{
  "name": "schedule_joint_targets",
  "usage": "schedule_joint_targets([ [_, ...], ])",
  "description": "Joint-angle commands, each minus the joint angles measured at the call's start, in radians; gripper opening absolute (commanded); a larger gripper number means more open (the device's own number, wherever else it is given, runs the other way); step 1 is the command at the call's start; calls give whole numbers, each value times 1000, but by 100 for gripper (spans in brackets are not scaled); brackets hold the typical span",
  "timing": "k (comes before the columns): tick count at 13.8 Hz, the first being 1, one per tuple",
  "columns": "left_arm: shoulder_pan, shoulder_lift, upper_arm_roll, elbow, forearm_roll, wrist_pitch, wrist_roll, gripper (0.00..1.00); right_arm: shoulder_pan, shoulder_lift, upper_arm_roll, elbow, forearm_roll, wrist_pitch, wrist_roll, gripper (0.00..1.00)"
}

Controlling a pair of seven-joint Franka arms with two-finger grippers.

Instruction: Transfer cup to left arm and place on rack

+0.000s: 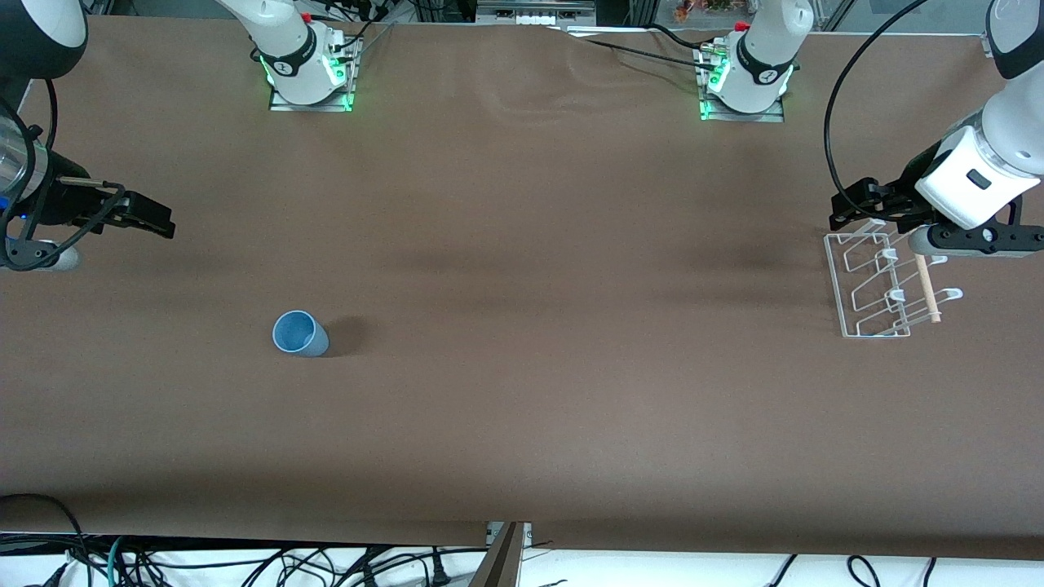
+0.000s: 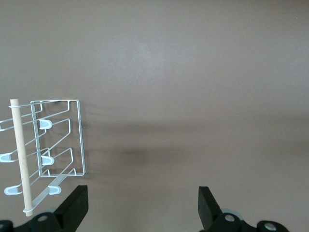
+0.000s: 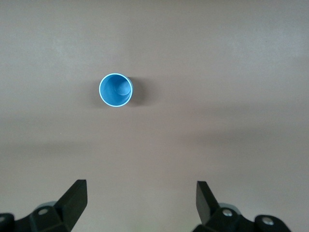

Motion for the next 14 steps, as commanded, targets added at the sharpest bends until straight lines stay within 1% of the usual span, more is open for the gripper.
schedule_joint_targets([
  [1, 2, -1, 0, 3, -1, 6, -3, 100, -11, -11, 19, -3, -13, -6, -6, 100],
  [5, 2, -1, 0, 3, -1, 6, -3, 100, -6, -8, 19, -3, -13, 5, -9, 100],
  [6, 2, -2, 0, 3, -1, 6, -3, 100, -6, 10, 19, -3, -18, 6, -6, 100],
  [8, 2, -1, 0, 3, -1, 4, -3, 100, 10, 26, 20, -3, -65, 6, 2, 100],
  [10, 2, -1, 0, 3, -1, 4, -3, 100, 17, 45, 20, -3, -70, 18, 11, 100],
  [14, 2, -1, -2, 3, -1, 3, -2, 100, 11, 142, 19, -6, -68, 72, 1, 100],
])
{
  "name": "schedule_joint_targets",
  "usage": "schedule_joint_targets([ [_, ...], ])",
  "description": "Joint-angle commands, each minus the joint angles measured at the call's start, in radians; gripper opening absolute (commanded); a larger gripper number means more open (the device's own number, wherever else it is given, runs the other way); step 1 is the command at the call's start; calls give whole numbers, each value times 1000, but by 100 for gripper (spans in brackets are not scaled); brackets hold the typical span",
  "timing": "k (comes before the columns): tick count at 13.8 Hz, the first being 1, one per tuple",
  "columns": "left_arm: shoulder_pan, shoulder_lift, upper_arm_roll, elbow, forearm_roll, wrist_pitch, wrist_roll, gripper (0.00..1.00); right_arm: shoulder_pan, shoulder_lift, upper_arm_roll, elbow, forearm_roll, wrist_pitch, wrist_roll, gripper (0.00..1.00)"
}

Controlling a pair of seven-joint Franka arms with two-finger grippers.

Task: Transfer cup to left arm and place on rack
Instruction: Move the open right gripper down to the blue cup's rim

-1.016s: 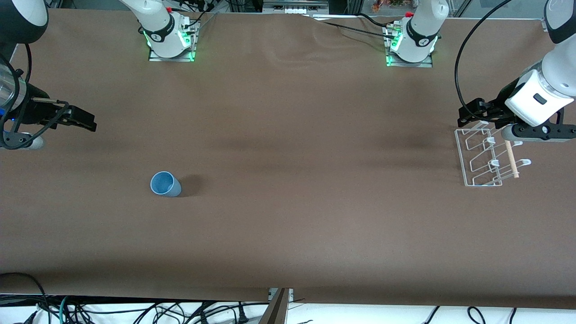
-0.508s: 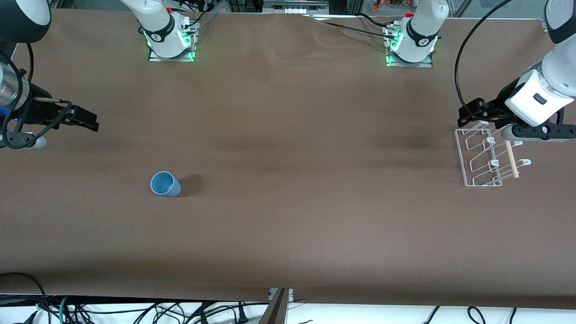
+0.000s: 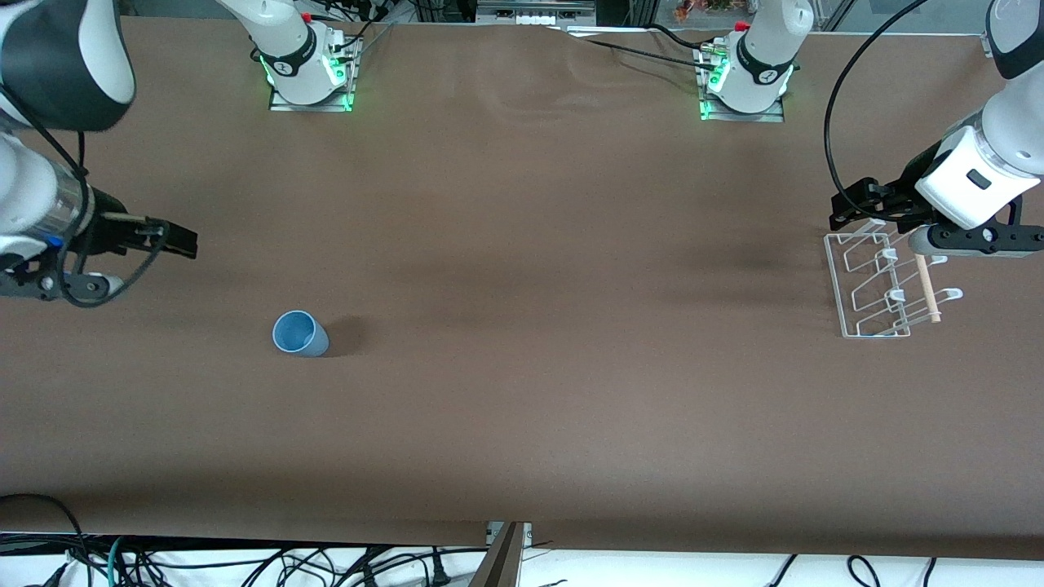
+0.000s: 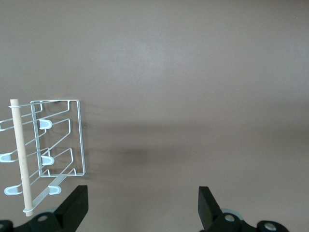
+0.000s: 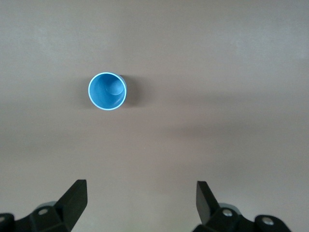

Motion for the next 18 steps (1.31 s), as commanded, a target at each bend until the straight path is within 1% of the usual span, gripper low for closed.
schedule_joint_targets([
  [1, 2, -2, 0, 3, -1, 1, -1, 100, -2, 54, 6, 3, -22, 43, -3, 100],
  [4, 2, -1, 0, 3, -1, 0, -1, 100, -7, 117, 6, 2, -13, 101, -6, 100],
  [6, 2, -2, 0, 3, -1, 0, -1, 100, -4, 173, 6, 3, -8, 167, -5, 100],
  [8, 2, -1, 0, 3, -1, 0, -3, 100, -1, 244, 6, 0, 16, 248, -3, 100],
  [10, 2, -1, 0, 3, -1, 0, -1, 100, -1, 305, 6, -3, 65, 325, -3, 100],
  [12, 2, -1, 0, 5, -1, 0, -3, 100, -1, 348, 8, -3, 78, 375, -5, 100],
  [15, 2, -2, -2, 3, -1, -2, -3, 100, 1, 385, 8, -6, 78, 402, -5, 100],
  [18, 2, -1, 0, 3, -1, -2, -3, 100, 2, 390, 9, -18, 78, 400, -5, 100],
])
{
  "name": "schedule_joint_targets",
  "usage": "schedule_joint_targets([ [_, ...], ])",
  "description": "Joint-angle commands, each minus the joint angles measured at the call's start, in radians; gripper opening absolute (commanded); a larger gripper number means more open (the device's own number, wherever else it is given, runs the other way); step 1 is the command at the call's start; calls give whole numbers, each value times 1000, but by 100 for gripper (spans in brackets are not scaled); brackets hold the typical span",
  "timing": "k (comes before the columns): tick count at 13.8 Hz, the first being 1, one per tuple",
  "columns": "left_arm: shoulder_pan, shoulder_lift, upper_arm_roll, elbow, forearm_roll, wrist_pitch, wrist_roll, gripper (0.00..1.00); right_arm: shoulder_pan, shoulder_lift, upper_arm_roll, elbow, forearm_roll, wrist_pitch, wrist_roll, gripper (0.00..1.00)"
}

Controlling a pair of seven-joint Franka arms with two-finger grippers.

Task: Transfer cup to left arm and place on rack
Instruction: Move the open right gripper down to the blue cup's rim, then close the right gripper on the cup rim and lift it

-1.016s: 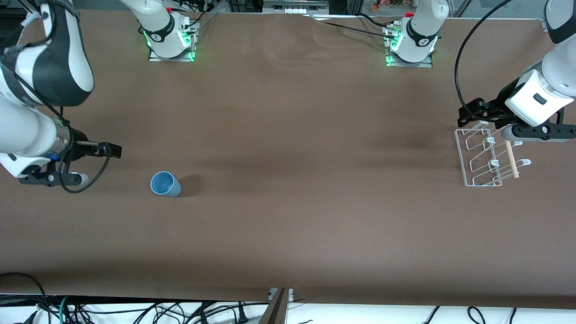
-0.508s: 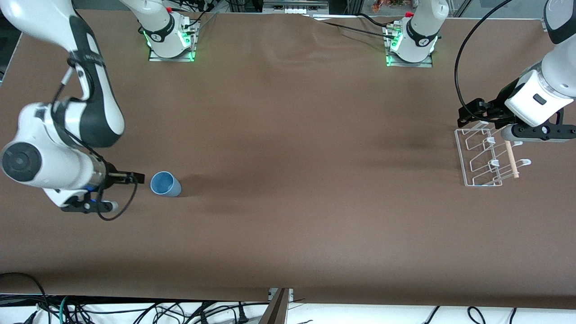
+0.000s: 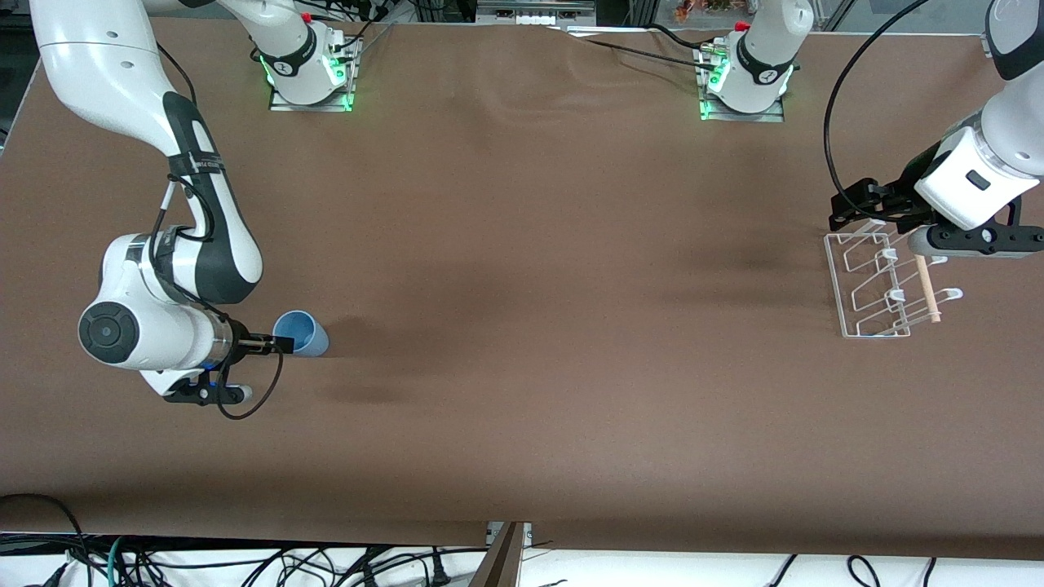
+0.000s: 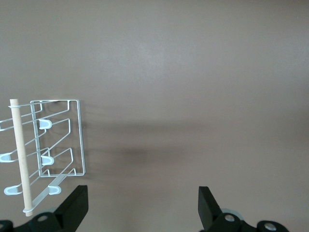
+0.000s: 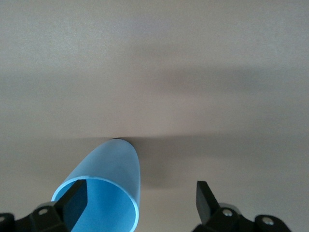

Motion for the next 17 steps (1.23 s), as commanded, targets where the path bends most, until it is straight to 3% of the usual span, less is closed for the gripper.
schedule_joint_targets([
  [1, 2, -2, 0, 5, -1, -2, -3, 100, -2, -4, 6, -9, 15, -5, -6, 100],
  [8, 2, -2, 0, 5, -1, -2, -3, 100, -4, -4, 6, -58, 15, 3, -38, 98],
  [9, 2, -2, 0, 5, -1, -2, -3, 100, -6, -4, 6, -58, 15, 8, -44, 81],
  [12, 2, -2, 0, 5, -1, -2, -3, 100, -4, -3, 6, -56, 16, 12, -44, 7],
  [13, 2, -2, 0, 5, -1, -2, -3, 100, -3, 5, 6, -56, 18, 14, -43, 0],
  [17, 2, -2, 0, 5, -1, -2, -3, 100, -4, 28, 6, -52, 102, 28, -43, 0],
])
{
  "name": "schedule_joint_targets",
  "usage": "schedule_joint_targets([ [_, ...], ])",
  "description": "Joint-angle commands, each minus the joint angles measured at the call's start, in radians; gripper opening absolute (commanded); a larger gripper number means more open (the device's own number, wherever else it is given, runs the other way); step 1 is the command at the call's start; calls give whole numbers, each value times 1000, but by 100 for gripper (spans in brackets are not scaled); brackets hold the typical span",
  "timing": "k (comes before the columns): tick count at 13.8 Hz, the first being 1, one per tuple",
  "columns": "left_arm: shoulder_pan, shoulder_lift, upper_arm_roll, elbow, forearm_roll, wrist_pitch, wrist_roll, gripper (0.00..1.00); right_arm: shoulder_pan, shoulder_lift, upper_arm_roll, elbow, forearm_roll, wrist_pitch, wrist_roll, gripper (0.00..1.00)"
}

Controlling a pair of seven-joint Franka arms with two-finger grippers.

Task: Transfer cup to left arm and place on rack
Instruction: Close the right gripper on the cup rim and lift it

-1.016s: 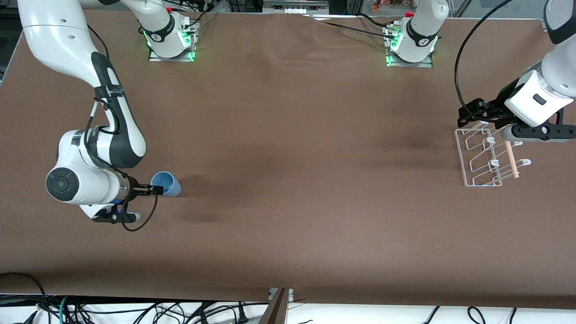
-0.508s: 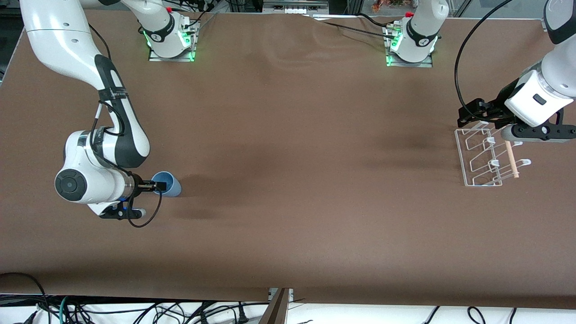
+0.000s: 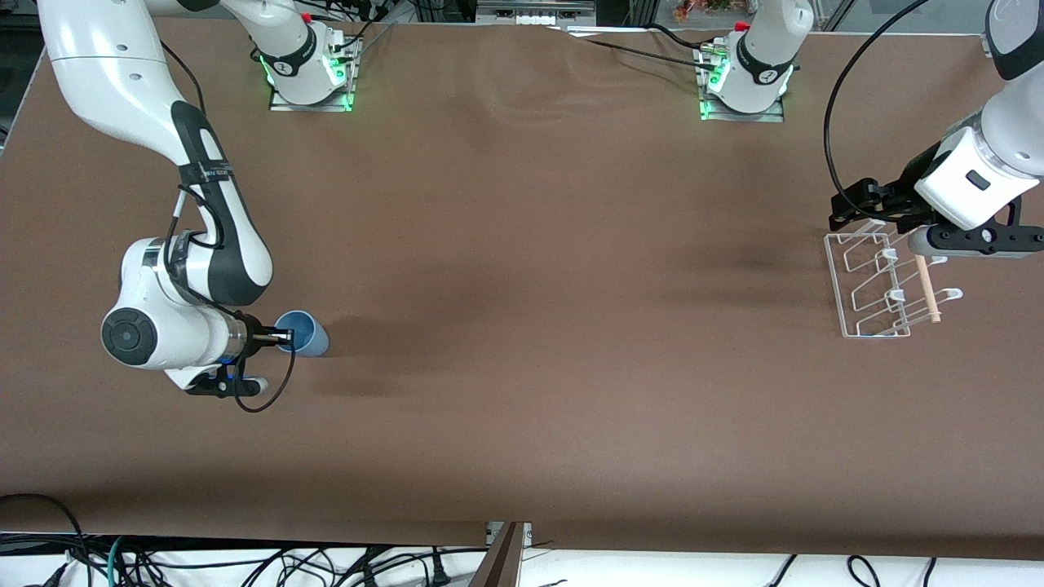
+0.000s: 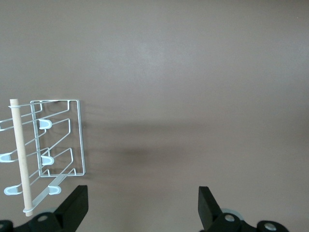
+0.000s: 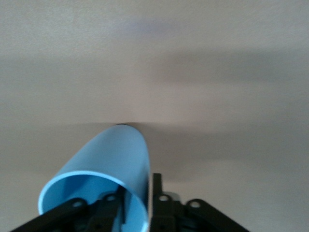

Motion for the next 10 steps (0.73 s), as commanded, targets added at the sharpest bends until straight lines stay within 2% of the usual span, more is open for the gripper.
schedule_joint_targets([
  [1, 2, -2, 0, 5, -1, -2, -3, 100, -4, 10, 6, -2, 35, 30, -22, 0],
  [3, 2, -2, -2, 5, -1, -2, -3, 100, -4, 10, 15, 7, 38, 32, -18, 0],
  [5, 2, -2, -2, 5, -1, -2, -3, 100, -6, 2, 50, 41, 62, 24, -2, 0],
  [8, 0, -2, 0, 5, -1, -2, -3, 100, -3, -10, 89, 79, 201, 13, 60, 0],
  [10, 2, -2, -2, 5, -1, -2, -3, 100, -4, -15, 144, 91, 271, 15, 128, 0],
])
